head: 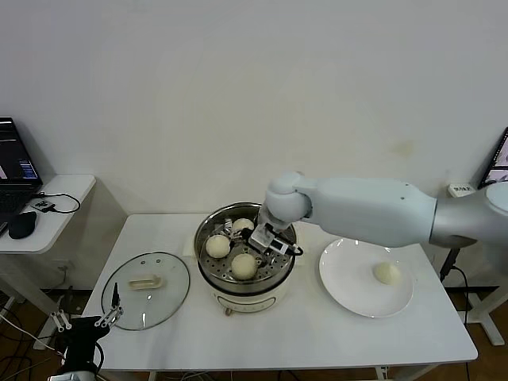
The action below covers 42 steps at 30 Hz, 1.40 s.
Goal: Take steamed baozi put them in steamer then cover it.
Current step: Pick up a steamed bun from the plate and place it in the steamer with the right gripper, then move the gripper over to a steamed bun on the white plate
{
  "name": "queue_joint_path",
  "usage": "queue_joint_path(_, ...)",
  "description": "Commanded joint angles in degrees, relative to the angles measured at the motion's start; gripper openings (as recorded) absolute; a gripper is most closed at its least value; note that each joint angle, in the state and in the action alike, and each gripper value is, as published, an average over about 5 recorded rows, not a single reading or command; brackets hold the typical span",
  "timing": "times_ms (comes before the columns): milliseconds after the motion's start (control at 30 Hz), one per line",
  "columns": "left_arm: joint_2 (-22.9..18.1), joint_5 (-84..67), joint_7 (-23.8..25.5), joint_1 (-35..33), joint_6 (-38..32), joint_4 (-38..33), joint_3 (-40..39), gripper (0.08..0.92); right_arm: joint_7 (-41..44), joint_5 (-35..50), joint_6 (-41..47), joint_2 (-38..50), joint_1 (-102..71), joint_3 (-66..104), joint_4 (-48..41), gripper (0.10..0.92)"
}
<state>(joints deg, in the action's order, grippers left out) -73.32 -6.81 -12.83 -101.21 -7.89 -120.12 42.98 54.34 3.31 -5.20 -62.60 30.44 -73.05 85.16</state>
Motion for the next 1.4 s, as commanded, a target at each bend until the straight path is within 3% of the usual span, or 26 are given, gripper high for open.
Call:
queue_joint_path(33,0.5,-0.4,0.1,0.4,0.2,0.2,0.3,0.823,3.5,8.1,14.3,12.7,5.4,4.8,4.2,0.822)
queue_joint_path(267,1.8,-1.0,0.3,1.0,0.4,0.4,-0.2,0.823,3.9,6.3,26.3,31.3,-1.6,9.5,9.6,0.823)
queue_joint_path(600,3.3,-0.7,0.9,2.1,1.8,0.6,-1.9,0.823,7.4,-9.0,22.9,45.8,-37.4,38.6,7.9,0.823)
queue_joint_path(867,4.5,-0.1,1.3,2.1,2.7,0.7,-2.2,0.823,10.2,-17.7,18.7,43.1,-56.1,54.4,0.1,0.823)
queue_joint_path(1400,4.6,0.0,1.7,1.2,2.1,0.7,-1.5,0.823,7.9,-22.3,14.1,29.3,-50.6,52.8,-15.8,0.823)
